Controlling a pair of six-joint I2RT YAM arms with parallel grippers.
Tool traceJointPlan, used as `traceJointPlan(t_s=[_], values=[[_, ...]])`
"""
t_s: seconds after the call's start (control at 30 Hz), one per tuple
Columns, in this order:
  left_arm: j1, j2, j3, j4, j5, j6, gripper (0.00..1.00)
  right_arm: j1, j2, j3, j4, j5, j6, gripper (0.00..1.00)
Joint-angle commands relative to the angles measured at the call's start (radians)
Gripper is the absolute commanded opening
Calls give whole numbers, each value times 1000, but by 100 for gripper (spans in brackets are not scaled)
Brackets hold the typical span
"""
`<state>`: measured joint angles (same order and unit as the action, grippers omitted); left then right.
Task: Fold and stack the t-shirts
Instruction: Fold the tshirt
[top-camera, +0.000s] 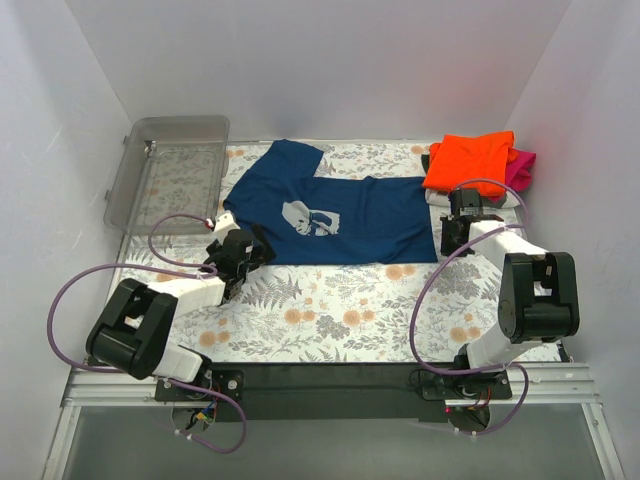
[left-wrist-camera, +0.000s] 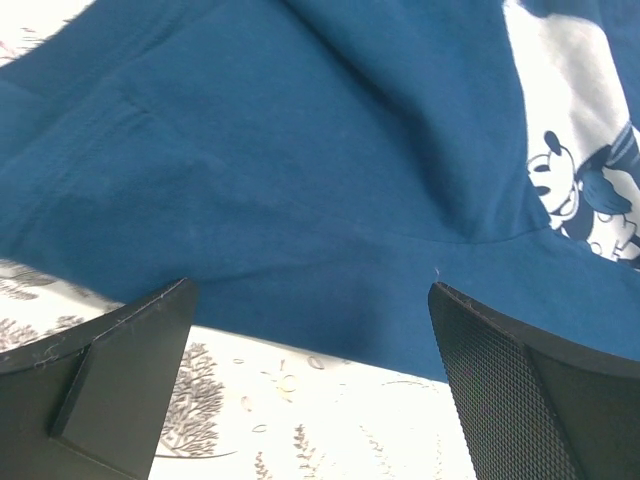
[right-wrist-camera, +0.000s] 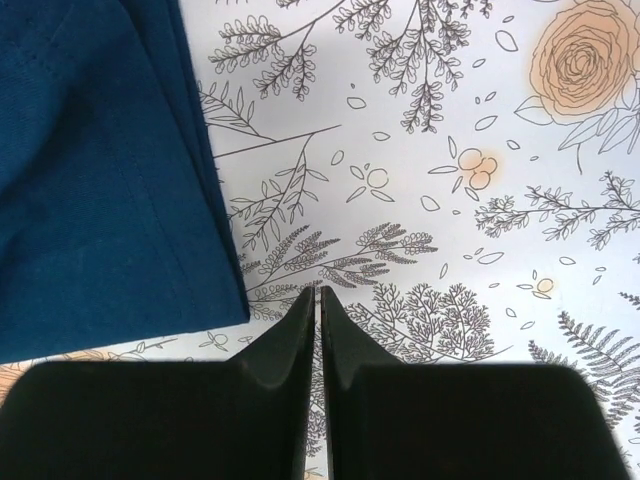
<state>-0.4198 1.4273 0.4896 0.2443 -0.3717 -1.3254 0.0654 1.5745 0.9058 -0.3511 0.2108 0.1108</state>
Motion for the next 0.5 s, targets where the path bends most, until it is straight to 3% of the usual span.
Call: traceJointPlan(t_s=[0.0, 0.07, 0.1, 0.17, 0.2, 0.27, 0.33, 0.47], values=[[9, -54, -17, -5, -39, -5, 95, -3, -48, -10, 0, -72, -14, 1], [9, -54, -16, -7, -38, -5, 95, -4, -68, -22, 20, -131, -14, 2], [9, -54, -16, -7, -39, -5, 94, -7, -70, -30, 29, -157, -10, 14], [9, -48, -16, -7, -36, -5, 95, -24, -65, -31, 32, -186, 1, 24], [9, -50, -16, -7, -32, -6, 95, -32, -62, -36, 40, -244, 4, 34], [9, -50, -16, -7, -27, -9, 95, -45, -56, -42, 52, -289, 9, 40], [9, -50, -17, -5, -27, -8, 94, -49, -45, -42, 61, -304, 13, 42], [9, -50, -17, -5, -29, -8, 95, -49, -2, -36, 69, -326, 15, 36]])
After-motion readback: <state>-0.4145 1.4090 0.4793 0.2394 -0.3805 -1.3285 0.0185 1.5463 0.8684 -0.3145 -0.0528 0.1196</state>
